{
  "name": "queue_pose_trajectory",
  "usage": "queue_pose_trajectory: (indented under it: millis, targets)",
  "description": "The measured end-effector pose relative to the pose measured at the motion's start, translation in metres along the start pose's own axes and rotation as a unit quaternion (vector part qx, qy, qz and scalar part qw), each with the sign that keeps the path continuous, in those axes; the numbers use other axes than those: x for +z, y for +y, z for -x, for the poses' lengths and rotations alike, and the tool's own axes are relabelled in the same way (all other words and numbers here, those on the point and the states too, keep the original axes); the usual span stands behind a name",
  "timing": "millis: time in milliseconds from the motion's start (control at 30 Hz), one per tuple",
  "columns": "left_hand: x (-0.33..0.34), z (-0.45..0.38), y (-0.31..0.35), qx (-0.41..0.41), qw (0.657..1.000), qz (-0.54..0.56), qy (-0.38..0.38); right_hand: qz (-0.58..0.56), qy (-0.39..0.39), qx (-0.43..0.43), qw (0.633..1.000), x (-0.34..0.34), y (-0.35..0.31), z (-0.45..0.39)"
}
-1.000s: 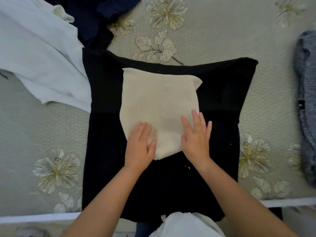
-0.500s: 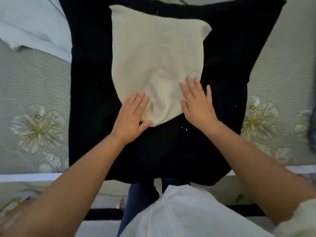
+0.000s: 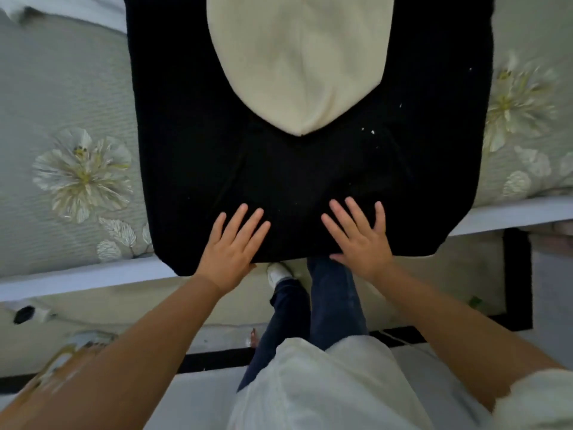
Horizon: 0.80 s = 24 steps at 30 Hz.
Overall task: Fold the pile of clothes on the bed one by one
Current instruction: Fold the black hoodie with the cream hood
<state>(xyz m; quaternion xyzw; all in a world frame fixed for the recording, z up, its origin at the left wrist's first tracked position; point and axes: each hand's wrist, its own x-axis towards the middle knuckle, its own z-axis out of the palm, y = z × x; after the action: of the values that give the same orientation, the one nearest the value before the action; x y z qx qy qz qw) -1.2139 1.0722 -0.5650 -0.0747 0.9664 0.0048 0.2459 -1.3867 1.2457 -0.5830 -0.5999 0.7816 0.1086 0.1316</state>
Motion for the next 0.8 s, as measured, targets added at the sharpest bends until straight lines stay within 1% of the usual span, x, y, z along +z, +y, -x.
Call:
queue_pose_trajectory:
  millis: [67,100,133,233,267,367,467,533,567,667,700,733,767,800]
  targets:
    - [0.003,-0.003,0.002,-0.005,1.000,-0.002,0.001,0.027,0.008,0.018,0.999,0.007,-0.003,-0.002]
    - [0.007,-0.003,0.004,-0.009,1.000,-0.009,0.013,0.039,0.028,0.020,0.999,0.013,-0.004,0.000]
    - [0.011,-0.004,0.005,-0.015,0.999,-0.021,0.034,0.053,0.050,0.021,0.997,0.019,-0.004,0.001]
    - [0.030,-0.004,0.003,-0.008,0.989,-0.029,0.146,0.081,0.131,0.034,0.987,0.033,-0.005,-0.001]
    - [0.033,-0.005,0.001,-0.002,0.987,-0.017,0.158,0.086,0.152,0.033,0.984,0.037,-0.005,-0.001]
    - [0.028,-0.006,-0.001,0.001,0.989,0.019,0.144,0.088,0.204,0.026,0.975,0.039,-0.003,-0.001]
    - [0.017,0.001,-0.003,0.018,0.988,0.058,0.144,0.061,0.221,-0.005,0.973,0.027,0.001,0.003]
    - [0.005,0.004,-0.004,0.018,0.991,0.081,0.109,0.035,0.225,-0.024,0.973,0.014,0.005,0.004]
    - [-0.001,0.006,-0.005,0.014,0.992,0.102,0.077,0.022,0.222,-0.031,0.974,0.006,0.007,0.005]
    - [-0.004,0.009,-0.009,0.011,0.985,0.171,0.033,-0.071,0.202,-0.046,0.976,-0.014,0.013,0.009]
    - [-0.007,0.008,-0.009,0.004,0.978,0.206,0.035,-0.112,0.187,-0.046,0.975,-0.021,0.016,0.009]
    - [-0.012,0.007,-0.011,-0.016,0.968,0.244,0.053,-0.151,0.171,-0.043,0.973,-0.028,0.021,0.007]
    - [-0.019,0.006,-0.013,-0.042,0.958,0.277,0.063,-0.179,0.156,-0.037,0.971,-0.038,0.026,0.004]
    - [-0.027,0.004,-0.018,-0.065,0.952,0.293,0.056,-0.193,0.145,-0.030,0.970,-0.048,0.032,0.000]
